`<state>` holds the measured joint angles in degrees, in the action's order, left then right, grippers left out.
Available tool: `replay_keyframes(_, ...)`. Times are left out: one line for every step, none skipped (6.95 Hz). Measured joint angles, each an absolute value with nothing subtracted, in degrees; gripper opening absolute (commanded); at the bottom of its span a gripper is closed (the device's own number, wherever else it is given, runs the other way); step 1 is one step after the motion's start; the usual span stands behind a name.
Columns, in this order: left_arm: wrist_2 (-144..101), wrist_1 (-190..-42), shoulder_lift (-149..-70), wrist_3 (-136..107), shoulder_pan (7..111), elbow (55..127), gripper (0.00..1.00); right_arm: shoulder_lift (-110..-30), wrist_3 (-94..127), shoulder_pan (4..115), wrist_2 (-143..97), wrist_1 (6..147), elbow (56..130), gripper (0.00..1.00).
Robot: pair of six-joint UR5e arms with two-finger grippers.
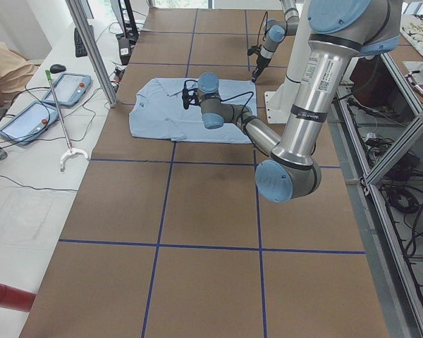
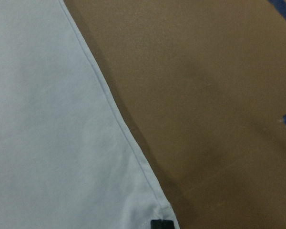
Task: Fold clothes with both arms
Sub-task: 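Move the left gripper down to the hem corner nearest the robot and grasp it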
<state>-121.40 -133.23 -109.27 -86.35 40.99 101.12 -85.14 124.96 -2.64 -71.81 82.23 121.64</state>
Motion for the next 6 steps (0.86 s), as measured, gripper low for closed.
replay_keyframes(-121.4, -133.0, -109.5, -89.3, 40.4, 101.5, 0.99, -85.2, 124.9, -2.4, -71.9, 82.3, 123.0, 0.0)
replay_keyframes(-121.3, -132.9, -108.6, -92.4, 38.6, 103.1, 0.99, -85.5, 124.9, -2.2, -71.9, 82.3, 124.4, 0.0)
replay_keyframes(-119.0, -132.6, -105.3, -95.5, 35.7, 106.9, 0.99, -85.7, 124.9, -2.1, -72.0, 82.3, 125.1, 0.0)
replay_keyframes(-114.3, -131.4, -100.4, -98.2, 31.3, 111.8, 0.99, -85.8, 124.9, -1.9, -72.2, 82.4, 125.5, 0.0)
replay_keyframes(-109.0, -127.8, -96.4, -100.4, 26.1, 115.6, 0.93, -86.0, 124.9, -1.6, -72.4, 82.4, 126.0, 0.0)
replay_keyframes(-103.8, -122.1, -94.7, -102.2, 21.2, 117.5, 0.89, -86.3, 124.9, -1.4, -72.8, 82.3, 126.3, 0.0)
